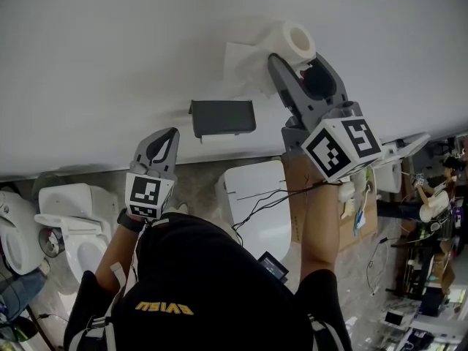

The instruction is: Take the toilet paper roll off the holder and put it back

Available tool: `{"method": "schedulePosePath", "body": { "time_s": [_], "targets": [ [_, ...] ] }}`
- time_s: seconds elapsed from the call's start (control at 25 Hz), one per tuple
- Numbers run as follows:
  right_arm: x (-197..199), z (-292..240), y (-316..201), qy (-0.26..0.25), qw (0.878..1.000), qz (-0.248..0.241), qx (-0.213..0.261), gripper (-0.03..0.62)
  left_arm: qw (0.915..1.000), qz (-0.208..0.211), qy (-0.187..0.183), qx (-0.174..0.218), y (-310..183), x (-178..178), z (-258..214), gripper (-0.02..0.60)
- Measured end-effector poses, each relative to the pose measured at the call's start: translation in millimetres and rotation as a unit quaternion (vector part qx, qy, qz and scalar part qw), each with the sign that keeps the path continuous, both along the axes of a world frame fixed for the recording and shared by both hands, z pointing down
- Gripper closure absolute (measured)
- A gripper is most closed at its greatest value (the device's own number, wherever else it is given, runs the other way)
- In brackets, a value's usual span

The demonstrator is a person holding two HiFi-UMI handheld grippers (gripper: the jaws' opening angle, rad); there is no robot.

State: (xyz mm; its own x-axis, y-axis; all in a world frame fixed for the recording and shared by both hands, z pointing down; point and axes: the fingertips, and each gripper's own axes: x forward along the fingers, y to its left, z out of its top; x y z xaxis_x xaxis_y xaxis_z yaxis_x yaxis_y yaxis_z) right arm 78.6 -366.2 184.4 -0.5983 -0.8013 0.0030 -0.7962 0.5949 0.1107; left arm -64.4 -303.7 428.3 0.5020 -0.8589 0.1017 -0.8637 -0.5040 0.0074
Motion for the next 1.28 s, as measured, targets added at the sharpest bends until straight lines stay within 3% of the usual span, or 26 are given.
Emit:
{"method": "schedulePosePath", "body": {
  "time_s": [1.28],
  "targets": [
    [-0.9, 4.8, -5.8, 0.016, 1.0, 0.003, -0.003, 0.343, 1.0, 0.0, -0.004, -0.007, -4.8, 1.1, 3.0, 0.571]
  ]
}}
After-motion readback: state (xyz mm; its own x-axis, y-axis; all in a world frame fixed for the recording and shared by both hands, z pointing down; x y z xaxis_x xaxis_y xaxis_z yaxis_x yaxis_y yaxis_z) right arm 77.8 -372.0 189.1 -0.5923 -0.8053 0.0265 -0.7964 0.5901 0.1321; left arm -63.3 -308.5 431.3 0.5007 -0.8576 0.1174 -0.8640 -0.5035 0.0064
